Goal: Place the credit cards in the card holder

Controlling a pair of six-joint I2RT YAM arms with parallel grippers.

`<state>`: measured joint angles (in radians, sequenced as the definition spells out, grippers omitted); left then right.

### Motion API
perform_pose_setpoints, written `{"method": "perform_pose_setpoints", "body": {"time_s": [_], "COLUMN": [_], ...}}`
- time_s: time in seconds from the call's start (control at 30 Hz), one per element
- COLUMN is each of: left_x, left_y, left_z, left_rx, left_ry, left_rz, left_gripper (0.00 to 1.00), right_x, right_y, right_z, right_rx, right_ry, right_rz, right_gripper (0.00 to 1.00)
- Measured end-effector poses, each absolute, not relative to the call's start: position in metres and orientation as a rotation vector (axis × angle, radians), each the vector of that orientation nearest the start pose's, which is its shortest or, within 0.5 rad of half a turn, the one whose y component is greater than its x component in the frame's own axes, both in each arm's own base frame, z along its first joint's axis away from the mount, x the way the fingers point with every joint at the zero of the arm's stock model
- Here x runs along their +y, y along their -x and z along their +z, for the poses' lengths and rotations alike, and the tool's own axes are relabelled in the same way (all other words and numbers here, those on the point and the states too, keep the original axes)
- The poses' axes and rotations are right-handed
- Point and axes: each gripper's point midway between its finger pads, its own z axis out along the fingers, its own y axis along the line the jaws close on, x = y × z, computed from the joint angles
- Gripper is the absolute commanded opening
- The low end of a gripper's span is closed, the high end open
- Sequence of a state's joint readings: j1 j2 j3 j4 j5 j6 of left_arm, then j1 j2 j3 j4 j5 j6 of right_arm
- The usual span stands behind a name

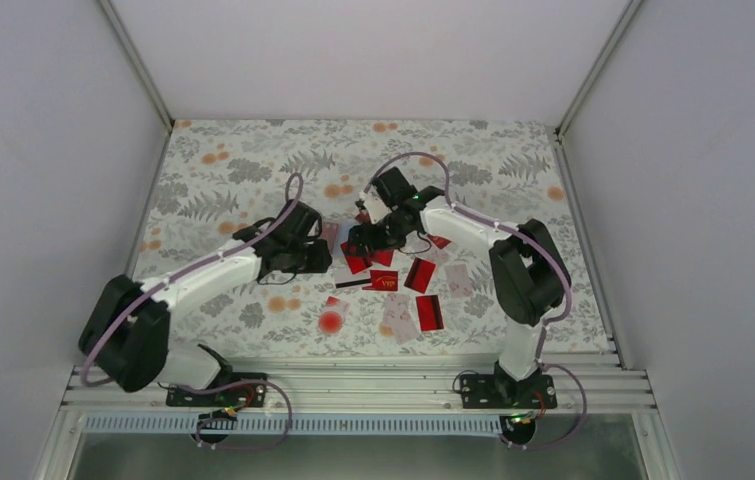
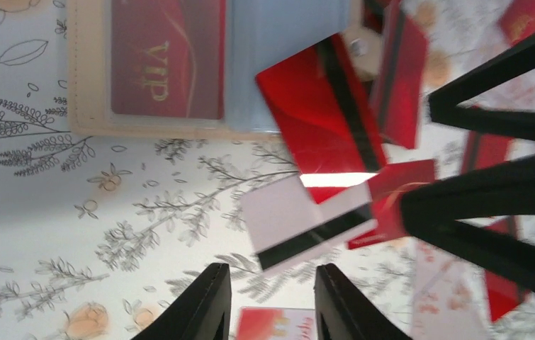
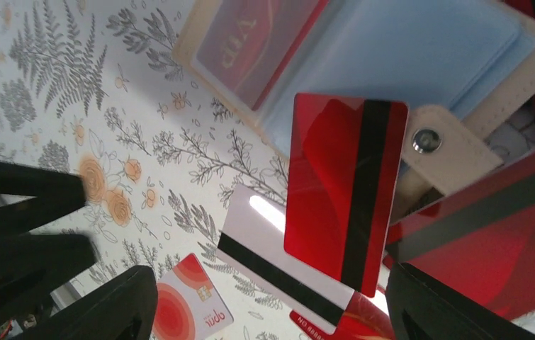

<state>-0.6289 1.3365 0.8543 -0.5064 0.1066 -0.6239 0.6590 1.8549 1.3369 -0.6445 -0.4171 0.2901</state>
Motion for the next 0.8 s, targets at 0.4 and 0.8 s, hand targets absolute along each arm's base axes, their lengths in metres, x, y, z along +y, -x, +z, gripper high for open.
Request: {"method": "perform_pose_setpoints", "body": {"time_s": [0.4,0.8], "left_x": [-0.232,-0.254], "left_y": [-0.291,-0.307], "left_z": [0.059,0.046], "left_rx": [2.825,2.863], "left_ry": [-0.008,-0.064], "left_rz": [-0.725,-0.789], "left_gripper": [0.13,0.08], "right_x": [0.311,0.315], "right_y": [-0.324,-0.322], "right_z": [0.071,0.063], "right_rx": [2.731,2.718], "right_ry": [0.65,0.689], "right_rz": [1.154,1.289], "right_gripper": [0.7,0.66]}}
